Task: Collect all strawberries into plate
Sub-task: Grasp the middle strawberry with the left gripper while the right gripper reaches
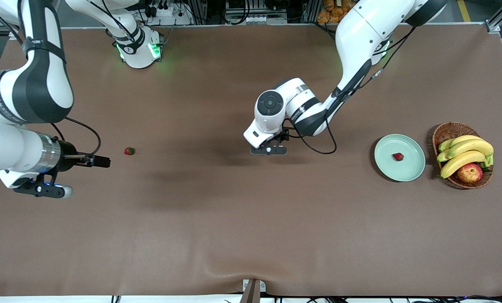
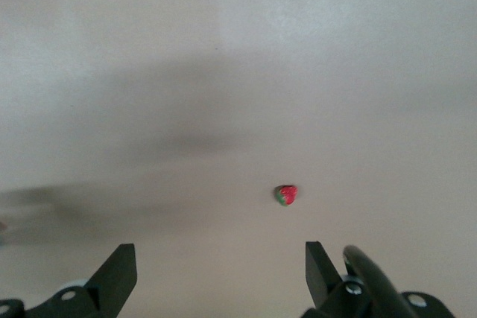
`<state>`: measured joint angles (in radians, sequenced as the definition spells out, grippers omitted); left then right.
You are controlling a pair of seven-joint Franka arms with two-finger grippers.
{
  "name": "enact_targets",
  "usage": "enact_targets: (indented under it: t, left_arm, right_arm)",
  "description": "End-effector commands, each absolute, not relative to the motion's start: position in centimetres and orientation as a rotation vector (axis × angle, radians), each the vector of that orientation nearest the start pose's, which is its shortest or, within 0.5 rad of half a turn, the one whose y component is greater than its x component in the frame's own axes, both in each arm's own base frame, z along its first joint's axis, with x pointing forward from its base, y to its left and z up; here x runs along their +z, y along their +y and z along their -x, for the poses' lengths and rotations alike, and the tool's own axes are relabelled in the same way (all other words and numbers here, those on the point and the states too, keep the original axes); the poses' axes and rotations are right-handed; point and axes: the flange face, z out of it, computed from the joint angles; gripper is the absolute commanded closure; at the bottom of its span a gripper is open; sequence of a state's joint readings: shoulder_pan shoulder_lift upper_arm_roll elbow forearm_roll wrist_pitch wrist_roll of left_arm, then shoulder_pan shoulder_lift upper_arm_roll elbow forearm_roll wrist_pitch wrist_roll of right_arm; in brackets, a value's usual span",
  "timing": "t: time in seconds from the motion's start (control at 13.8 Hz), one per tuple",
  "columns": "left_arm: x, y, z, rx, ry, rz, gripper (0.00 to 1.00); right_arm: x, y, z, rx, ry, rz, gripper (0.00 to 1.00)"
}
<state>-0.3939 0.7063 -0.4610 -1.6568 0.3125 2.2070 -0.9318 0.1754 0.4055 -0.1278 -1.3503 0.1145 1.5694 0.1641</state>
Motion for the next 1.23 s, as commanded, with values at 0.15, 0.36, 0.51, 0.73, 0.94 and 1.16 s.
enact_targets:
  t: [0.15,0.36,0.51,0.73,0.94,1.16]
  left_arm:
    - [19.9,-50.1,-49.2,0.039,0.001,3.078,0.00]
    - [18.9,-50.3,-49.3,0.048,-0.002,3.084,0.00]
    - [18.2,-50.3,-49.6,0.042,-0.005,3.090,0.00]
    - [17.9,-50.7,-49.1,0.044,0.006,3.088,0.00]
    - [17.7,-50.7,-48.9,0.048,0.007,3.084,0.00]
    - [17.7,-50.6,-48.9,0.046,-0.011,3.083,0.32]
  right_arm:
    - [43.4,3.9,-60.2,0.201,0.119,3.096,0.00]
    - [38.3,3.4,-58.1,0.168,0.073,3.101,0.00]
    - [35.1,2.4,-56.7,0.167,0.072,3.102,0.00]
    - [31.2,1.4,-54.4,0.178,0.069,3.104,0.00]
    - [28.5,1.1,-53.3,0.128,0.081,3.111,0.00]
    - [25.1,0.5,-52.3,0.144,0.101,3.118,0.00]
